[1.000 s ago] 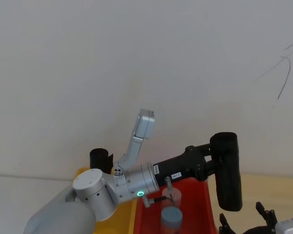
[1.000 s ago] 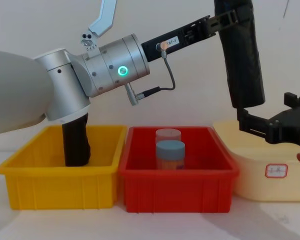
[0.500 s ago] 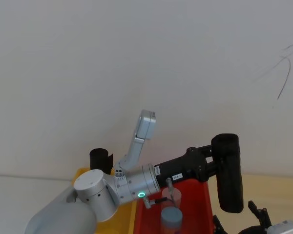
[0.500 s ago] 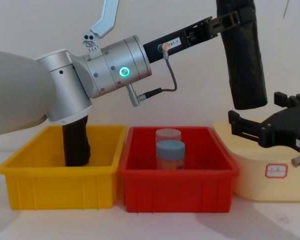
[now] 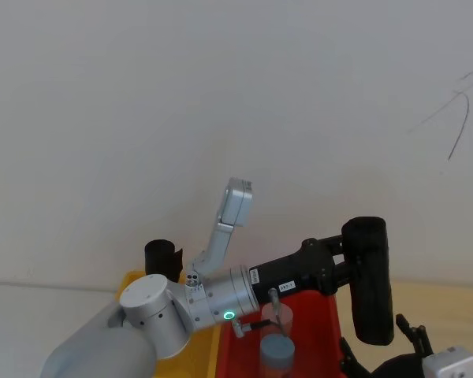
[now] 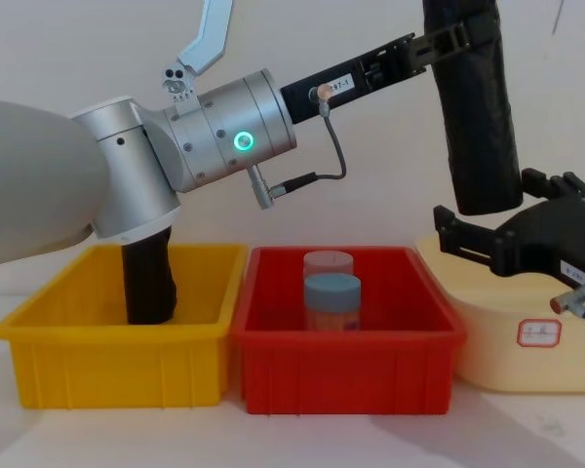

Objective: Pick up the garbage bag with the one hand and transfer it to the other hand.

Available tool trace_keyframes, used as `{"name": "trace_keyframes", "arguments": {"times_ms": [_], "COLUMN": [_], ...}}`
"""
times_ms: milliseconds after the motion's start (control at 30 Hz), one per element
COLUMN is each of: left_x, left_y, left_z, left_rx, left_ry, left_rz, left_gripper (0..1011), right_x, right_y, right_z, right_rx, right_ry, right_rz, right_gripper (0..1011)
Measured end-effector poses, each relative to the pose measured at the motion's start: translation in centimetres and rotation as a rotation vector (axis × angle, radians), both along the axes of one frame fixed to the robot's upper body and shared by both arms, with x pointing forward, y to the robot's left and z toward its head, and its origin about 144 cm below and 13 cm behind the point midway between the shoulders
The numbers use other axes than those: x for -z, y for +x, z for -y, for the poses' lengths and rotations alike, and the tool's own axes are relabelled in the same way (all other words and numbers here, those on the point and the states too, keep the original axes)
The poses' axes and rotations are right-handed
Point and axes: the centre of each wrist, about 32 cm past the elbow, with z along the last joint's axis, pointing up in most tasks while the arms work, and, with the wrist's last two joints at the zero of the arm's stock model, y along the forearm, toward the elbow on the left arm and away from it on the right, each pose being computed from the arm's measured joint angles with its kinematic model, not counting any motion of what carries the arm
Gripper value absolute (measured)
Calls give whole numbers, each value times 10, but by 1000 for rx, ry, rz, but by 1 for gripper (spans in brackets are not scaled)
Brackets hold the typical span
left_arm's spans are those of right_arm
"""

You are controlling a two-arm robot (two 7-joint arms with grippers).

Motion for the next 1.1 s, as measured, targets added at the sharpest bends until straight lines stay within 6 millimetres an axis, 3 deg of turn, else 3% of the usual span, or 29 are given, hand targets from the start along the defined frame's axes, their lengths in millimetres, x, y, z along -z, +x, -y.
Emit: {"name": "trace_keyframes", "arguments": {"times_ms": [1100], "left_x": [0], "left_y": [0], "left_z": [0], "left_rx": [0], "left_ry": [0], "left_rz": [0], "left_gripper": [398], "right_x": [-6], "right_y": [19], "right_z": [-3], "right_rx": [39], "right_ry": [3], "right_rz": [53], "right_gripper": [999]}}
